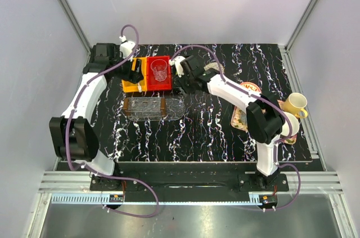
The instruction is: Prepare toiletry sets of a toothbrush and toothpaste on the tray
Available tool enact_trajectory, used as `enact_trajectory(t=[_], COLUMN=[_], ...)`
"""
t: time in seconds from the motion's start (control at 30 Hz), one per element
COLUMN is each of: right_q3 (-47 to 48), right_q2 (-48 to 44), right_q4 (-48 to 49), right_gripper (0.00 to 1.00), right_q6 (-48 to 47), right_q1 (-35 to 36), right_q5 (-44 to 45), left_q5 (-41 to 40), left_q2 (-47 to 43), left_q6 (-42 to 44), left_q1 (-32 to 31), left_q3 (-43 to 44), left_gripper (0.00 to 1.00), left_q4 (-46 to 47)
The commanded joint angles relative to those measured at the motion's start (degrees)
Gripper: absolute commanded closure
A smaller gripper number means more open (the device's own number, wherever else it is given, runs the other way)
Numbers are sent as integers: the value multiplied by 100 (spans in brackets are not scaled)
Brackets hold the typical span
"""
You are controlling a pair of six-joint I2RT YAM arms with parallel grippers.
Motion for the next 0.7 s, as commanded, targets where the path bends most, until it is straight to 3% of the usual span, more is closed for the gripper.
enact_trajectory(t=[0.0,0.03,0.07,0.1,0.13,0.33,0.67], right_q3=[52,52,61,52,44,-220,-668], right_q2=[-517,-543,-578,-596,-622,-886,-1237], right_q4=[-210,-254,-289,-368,-395,-500,-641], right_gripper=[44,43,36,21,16,15,16], right_q6=[152,170,188,188,188,126,-129], right_q1=[-230,-265,-326,-405,-450,-748,-1038], right_q5=[-151,-212,-222,-230,-370,-652,-969], left_q5=[54,11,-25,-69,-156,-288,-376], left_q2=[595,736,851,1069,1176,1957,2889], left_q6=[452,513,644,698,742,1102,2551], left_q1=[-241,-285,-390,-434,-478,-742,-1208], left_q3=[899,1032,1268,1366,1471,2192,3220], left_gripper=[25,25,25,25,25,25,27], left_q4=[-167,-211,-272,-282,-282,-317,-782])
